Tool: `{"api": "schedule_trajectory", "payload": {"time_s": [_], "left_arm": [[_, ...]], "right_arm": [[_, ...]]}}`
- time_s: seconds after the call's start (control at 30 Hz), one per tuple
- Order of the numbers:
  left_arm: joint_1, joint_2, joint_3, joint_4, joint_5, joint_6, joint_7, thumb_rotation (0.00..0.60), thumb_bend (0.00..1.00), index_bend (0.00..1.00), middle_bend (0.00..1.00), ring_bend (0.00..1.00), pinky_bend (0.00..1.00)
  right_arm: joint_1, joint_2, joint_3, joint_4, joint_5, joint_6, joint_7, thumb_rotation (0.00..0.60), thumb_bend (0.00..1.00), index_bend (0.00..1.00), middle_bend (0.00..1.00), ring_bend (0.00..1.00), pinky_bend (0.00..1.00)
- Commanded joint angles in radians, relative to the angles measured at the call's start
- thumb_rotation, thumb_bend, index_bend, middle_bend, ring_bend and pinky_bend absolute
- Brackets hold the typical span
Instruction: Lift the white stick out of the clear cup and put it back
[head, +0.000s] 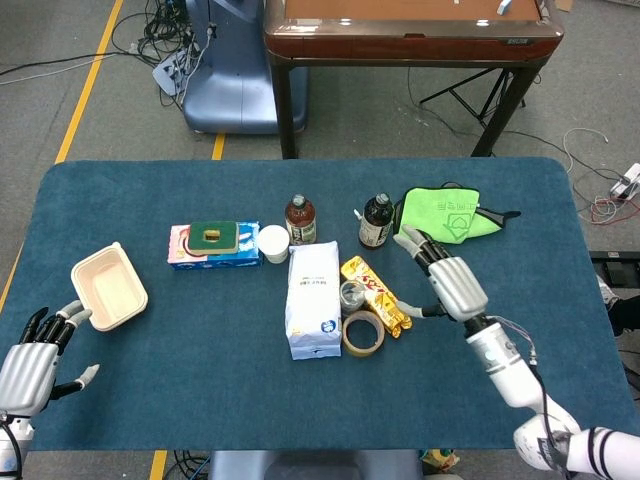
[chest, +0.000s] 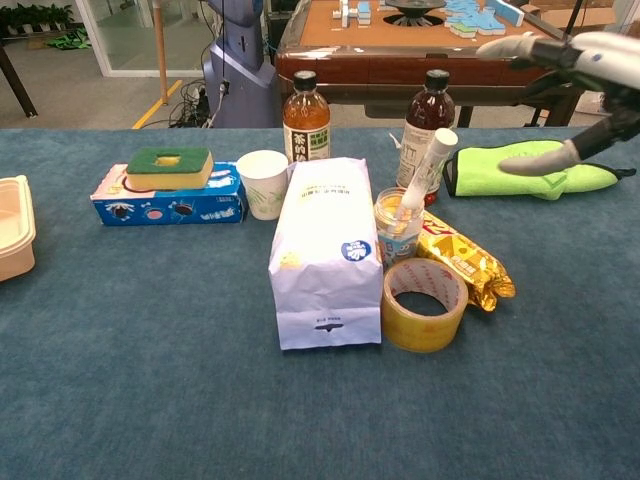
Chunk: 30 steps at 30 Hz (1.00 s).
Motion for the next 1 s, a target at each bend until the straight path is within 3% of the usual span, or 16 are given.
{"api": "schedule_trajectory", "payload": {"time_s": [0.03, 0.23, 0.5, 1.0], "left_arm": [[-0.002, -0.005, -0.003, -0.003, -0.002, 0.0, 0.013, 0.6, 0.23, 0.17, 0.1, 0.16, 0.03], [-0.014, -0.01, -0.01, -0.009, -0.003, -0.012, 0.024, 0.6, 0.23, 0.17, 0.1, 0.16, 0.03], [-0.017, -0.015, -0.009, -0.028, 0.005, -0.009, 0.048, 0.6, 0.23, 0.17, 0.1, 0.16, 0.03], [-0.002, -0.009, -0.002, -0.029, 0.004, 0.01, 0.037, 0.6, 0.23, 0.17, 0.1, 0.16, 0.03]], "right_arm": [[-0.1, 0.1, -0.036, -0.084, -0.011, 0.111, -0.077, 0.6, 0.25, 0.07, 0.06, 0.0, 0.13], [-0.242, 0.193, -0.088, -0.131, 0.01, 0.24, -0.108, 0.6, 0.25, 0.09, 0.11, 0.0, 0.13], [-0.367, 0.245, -0.139, -0.123, 0.049, 0.301, -0.105, 0.6, 0.25, 0.13, 0.12, 0.03, 0.13], [-0.424, 0.234, -0.125, -0.074, 0.027, 0.303, -0.036, 0.6, 0.25, 0.17, 0.13, 0.03, 0.13]]}}
